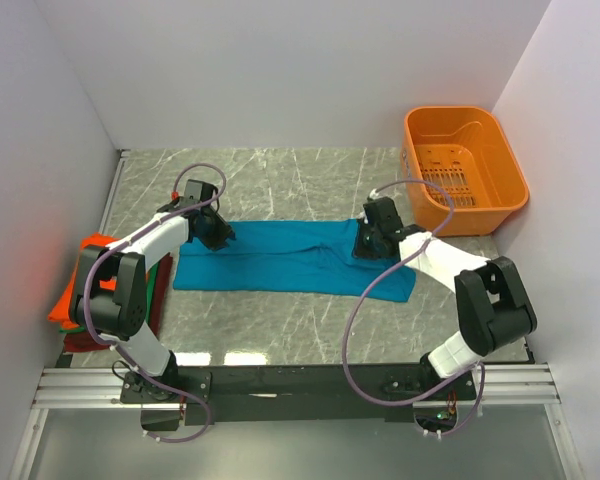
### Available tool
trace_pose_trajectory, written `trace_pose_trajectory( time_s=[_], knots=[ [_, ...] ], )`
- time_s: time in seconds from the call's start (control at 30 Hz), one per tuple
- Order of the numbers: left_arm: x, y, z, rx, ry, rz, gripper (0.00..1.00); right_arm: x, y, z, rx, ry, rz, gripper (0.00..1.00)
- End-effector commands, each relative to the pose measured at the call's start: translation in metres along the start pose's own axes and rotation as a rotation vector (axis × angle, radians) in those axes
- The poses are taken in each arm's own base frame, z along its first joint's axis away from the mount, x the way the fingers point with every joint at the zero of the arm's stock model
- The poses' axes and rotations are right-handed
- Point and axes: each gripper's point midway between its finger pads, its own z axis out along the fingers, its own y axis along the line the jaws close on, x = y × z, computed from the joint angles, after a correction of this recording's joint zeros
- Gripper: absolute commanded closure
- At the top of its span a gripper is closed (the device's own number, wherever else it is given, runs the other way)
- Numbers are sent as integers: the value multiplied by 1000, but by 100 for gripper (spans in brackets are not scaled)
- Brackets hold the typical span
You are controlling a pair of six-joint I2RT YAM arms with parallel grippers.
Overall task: Fold and stack the t-shirts
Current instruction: Fold the tshirt
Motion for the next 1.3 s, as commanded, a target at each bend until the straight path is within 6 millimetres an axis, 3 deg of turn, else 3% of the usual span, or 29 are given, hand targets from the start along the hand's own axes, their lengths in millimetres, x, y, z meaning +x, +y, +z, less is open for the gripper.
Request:
trace_pose_trajectory(
  time_s=[0.0,0.2,0.4,0.5,0.63,0.8,0.97,1.03,1.27],
  knots=[
    [1,-4,-4,20,-8,4,66,1,13,-8,-46,-40,-11,92],
    [2,-3,-5,21,-9,4,66,28,8,-5,-48,-11,-15,88],
    [2,-4,-5,22,-10,5,67,39,7,-10,-70,-31,-16,67],
    [2,-5,-5,24,-9,5,67,41,8,-14,-82,-36,-13,66],
    [2,-4,-5,20,-8,8,66,39,13,-26,-106,-61,-13,66],
    [2,-5,-6,24,-13,7,66,10,0,-41,-1,-157,50,66],
    [1,-5,-7,24,-13,5,66,-15,-9,-23,73,-152,112,67],
    [1,-6,-9,29,-16,4,67,-20,-11,-8,100,-127,120,72],
    [0,-6,-12,24,-20,8,66,-9,-13,21,121,-54,98,81]
  ],
)
